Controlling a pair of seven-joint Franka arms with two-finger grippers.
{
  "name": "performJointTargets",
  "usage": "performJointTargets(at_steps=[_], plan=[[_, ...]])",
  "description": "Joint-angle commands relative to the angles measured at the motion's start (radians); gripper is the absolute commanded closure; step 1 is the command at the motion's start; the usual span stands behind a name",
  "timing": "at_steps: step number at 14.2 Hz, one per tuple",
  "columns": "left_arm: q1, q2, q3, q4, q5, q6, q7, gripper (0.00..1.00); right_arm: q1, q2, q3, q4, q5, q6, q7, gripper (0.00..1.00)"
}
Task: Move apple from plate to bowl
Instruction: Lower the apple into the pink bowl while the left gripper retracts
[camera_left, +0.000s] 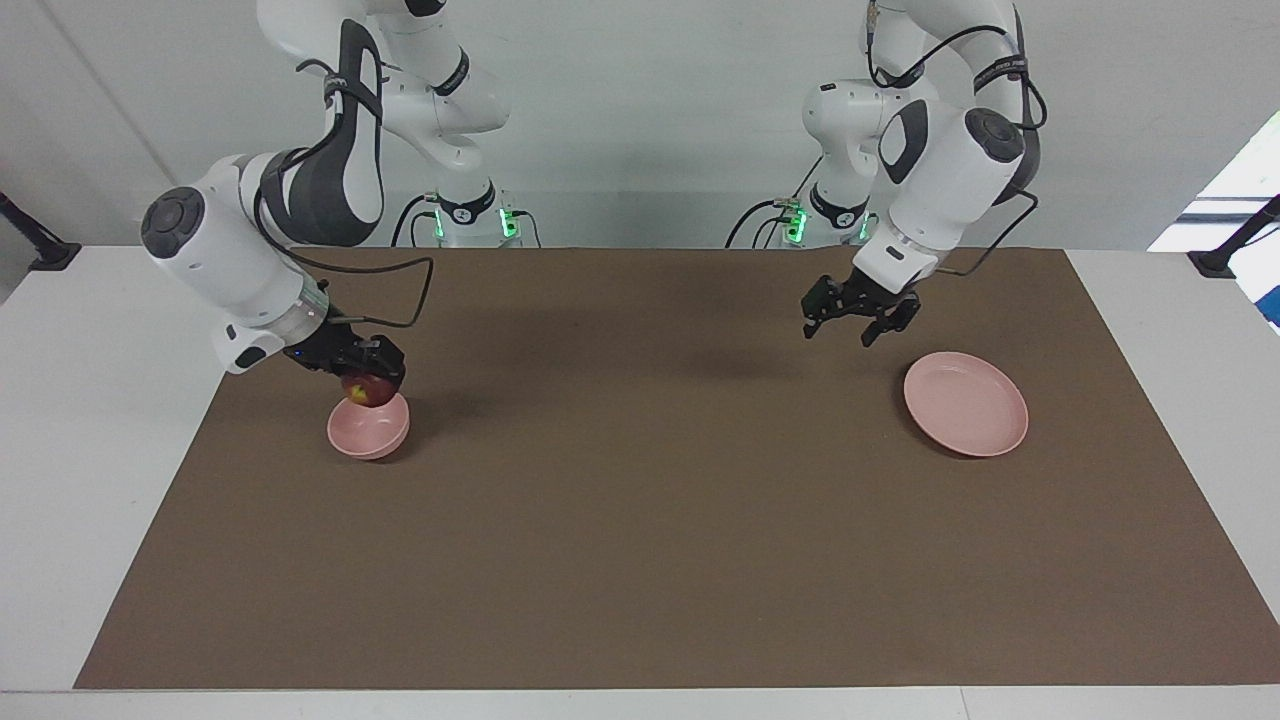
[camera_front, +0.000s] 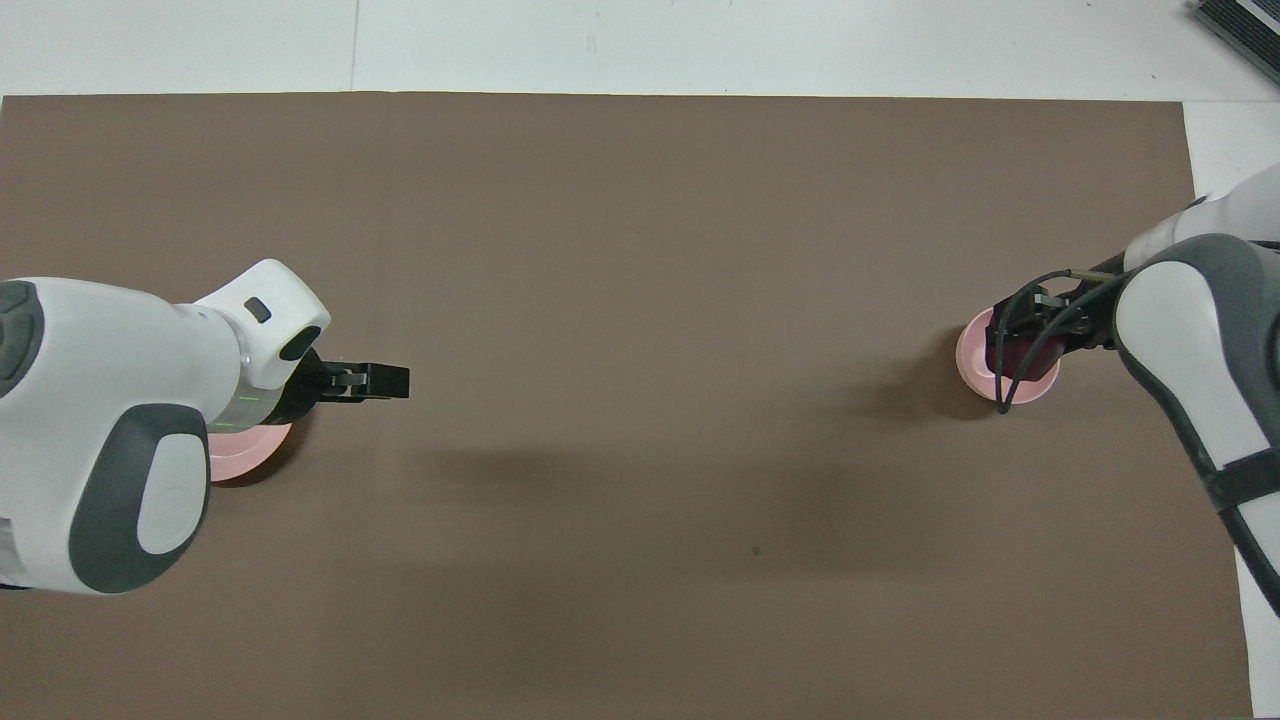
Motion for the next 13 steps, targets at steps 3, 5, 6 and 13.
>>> performJointTargets(at_steps=[3,5,6,13], plan=[[-0.029,0.037,0.11,0.234,0.136,-0.242,0.005,0.0,-0.019,0.018,0.009,-0.019,-0.072,0.064,-0.077,1.0],[-0.077,0.057,0.166,0.377,0.168,-0.391,0.02,0.0,-0.018,0.018,0.009,-0.032,-0.078,0.084,-0.085,1.0],[-0.086,0.061,0.179,0.442,0.169,-0.455,0.022,0.0,-0.013,0.018,0.009,-0.032,-0.084,0.084,-0.082,1.0],[-0.072,0.097,0.204,0.718,0.202,-0.755,0.043,0.0,-0.004,0.093,0.012,-0.018,-0.072,0.202,-0.059,1.0]])
